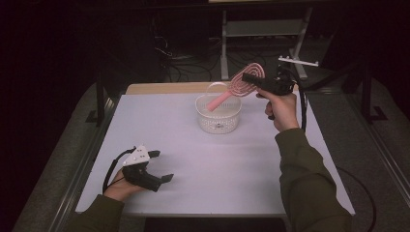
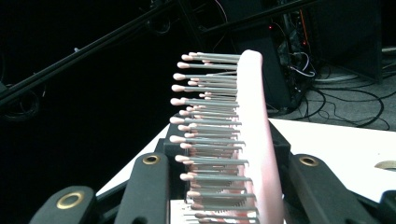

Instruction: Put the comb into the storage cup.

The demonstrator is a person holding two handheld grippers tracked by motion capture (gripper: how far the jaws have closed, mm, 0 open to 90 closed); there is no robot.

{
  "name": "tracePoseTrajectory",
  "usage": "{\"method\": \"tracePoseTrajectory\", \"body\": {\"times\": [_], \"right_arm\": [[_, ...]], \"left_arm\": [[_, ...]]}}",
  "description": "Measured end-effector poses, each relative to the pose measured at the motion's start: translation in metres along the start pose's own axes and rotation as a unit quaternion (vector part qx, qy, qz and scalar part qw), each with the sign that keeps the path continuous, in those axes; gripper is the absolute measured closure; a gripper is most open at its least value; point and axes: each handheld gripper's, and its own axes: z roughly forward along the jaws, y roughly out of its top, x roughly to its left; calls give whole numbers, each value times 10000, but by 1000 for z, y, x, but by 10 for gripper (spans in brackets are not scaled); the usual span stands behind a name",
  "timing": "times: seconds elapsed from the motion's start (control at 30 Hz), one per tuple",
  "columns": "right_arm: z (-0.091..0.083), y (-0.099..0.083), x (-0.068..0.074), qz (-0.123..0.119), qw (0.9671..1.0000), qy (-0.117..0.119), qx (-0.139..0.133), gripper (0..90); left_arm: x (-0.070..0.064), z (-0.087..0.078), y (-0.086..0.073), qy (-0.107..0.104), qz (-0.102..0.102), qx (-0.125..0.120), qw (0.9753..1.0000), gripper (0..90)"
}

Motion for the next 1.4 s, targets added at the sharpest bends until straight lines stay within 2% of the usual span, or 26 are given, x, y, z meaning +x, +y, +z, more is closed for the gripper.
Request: {"method": "tracePoseTrajectory", "body": {"times": [0.33,0.8,1.4], "right_arm": [[15,-7,1,-80,9999,-74,107,625],[32,-25,-10,89,9996,-146,219,625],[49,-41,-16,174,9990,-268,298,624]], "left_arm": [[0,0,0,-26,17,-14,10000,8],[-1,0,0,-55,24,-9,10000,8],[-1,0,-1,-77,26,-9,10000,8]]}}
